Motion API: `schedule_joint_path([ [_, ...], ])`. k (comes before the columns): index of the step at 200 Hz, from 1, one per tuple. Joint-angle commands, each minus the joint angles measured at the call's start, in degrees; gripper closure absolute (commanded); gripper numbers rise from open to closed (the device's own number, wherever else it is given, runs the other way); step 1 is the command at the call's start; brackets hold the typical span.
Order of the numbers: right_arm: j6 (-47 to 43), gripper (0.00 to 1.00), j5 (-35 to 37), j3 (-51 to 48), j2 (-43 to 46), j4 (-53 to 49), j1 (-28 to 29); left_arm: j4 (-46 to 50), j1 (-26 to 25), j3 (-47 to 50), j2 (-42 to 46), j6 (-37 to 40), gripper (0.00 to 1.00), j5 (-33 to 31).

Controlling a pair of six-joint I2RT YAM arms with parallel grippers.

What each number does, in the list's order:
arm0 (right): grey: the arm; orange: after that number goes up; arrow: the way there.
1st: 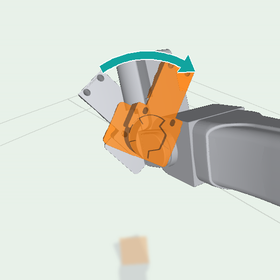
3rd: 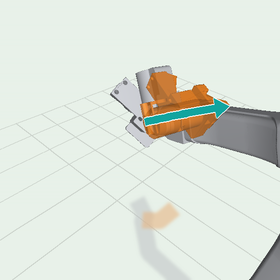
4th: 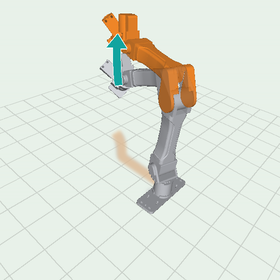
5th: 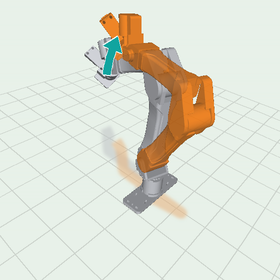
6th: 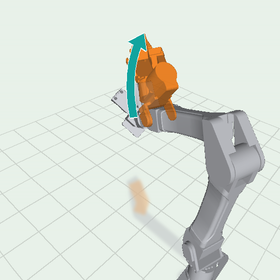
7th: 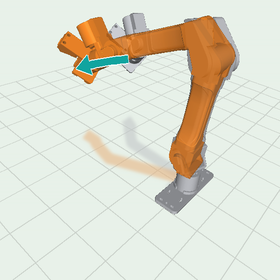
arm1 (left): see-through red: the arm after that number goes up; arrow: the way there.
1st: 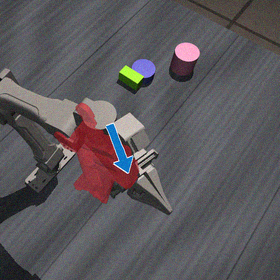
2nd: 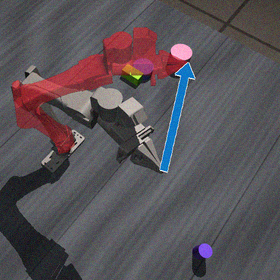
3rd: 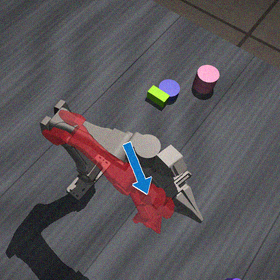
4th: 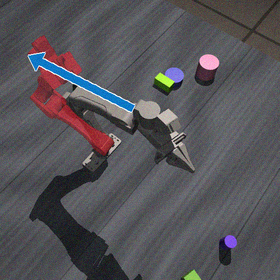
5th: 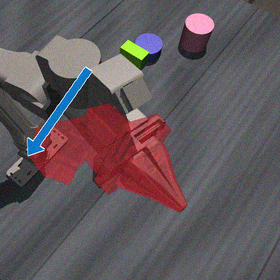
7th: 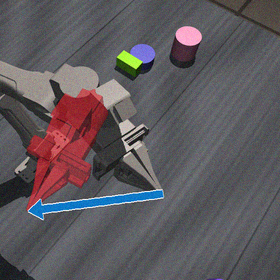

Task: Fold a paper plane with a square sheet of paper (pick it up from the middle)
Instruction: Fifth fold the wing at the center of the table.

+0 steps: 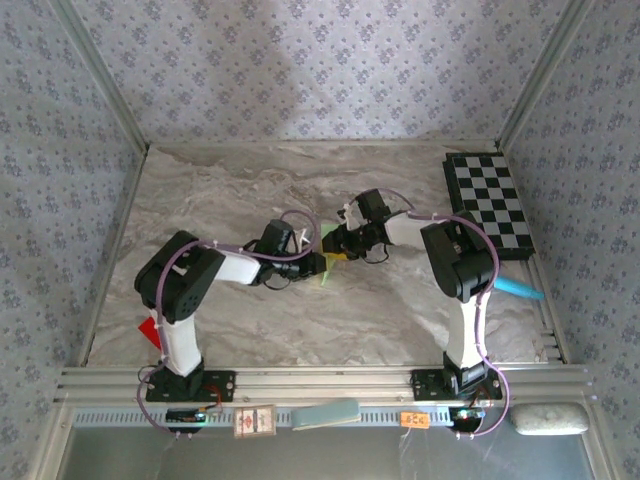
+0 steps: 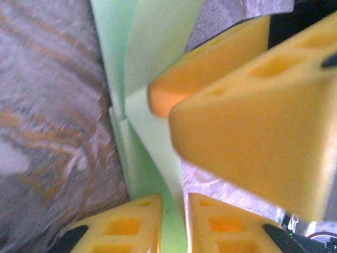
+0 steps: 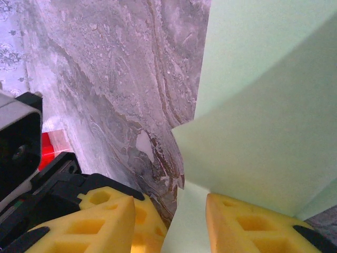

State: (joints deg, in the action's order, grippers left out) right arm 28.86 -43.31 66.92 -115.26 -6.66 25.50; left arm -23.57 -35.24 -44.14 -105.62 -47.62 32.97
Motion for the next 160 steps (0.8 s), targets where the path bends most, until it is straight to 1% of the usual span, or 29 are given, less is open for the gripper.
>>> schedule_joint_path([
  [1, -1.35, 0.58, 3.51, 0.93, -1.88, -3.40, -0.07, 6.37, 0.23, 2.02, 3.54, 1.19, 0.79, -3.04],
  [32, -1.35, 0.59, 4.06, 0.92, -2.16, -4.29, 0.15, 8.21, 0.25, 2.79, 8.60, 1.38, 0.79, -4.99],
  [40, -1.35, 0.59, 4.36, 0.91, -2.31, -4.73, 0.22, 8.15, 0.25, 2.79, 9.71, 1.33, 0.80, -5.24],
  [44, -1.40, 0.59, 4.44, 2.75, -2.33, -4.84, 0.25, 7.90, 0.26, 2.68, 10.18, 1.31, 0.80, -5.28],
  [73, -1.48, 0.60, 4.88, 3.39, -2.92, -5.94, 0.38, 5.79, -0.66, 1.68, 12.11, 0.77, 0.85, -4.90],
  [94, -1.53, 0.60, 5.20, 3.74, -3.20, -6.67, 0.50, 4.46, -1.63, 0.31, 11.09, 0.49, 0.85, -4.01],
  [124, -1.62, 0.60, 5.19, 4.27, -3.57, -7.54, 0.61, 2.09, -2.79, -2.34, 6.95, -0.35, 0.86, -1.81],
  [160, -1.78, 0.61, 5.25, 4.53, -3.74, -8.33, 0.65, 4.32, -3.41, -5.33, 3.91, 0.98, 0.87, -2.31],
])
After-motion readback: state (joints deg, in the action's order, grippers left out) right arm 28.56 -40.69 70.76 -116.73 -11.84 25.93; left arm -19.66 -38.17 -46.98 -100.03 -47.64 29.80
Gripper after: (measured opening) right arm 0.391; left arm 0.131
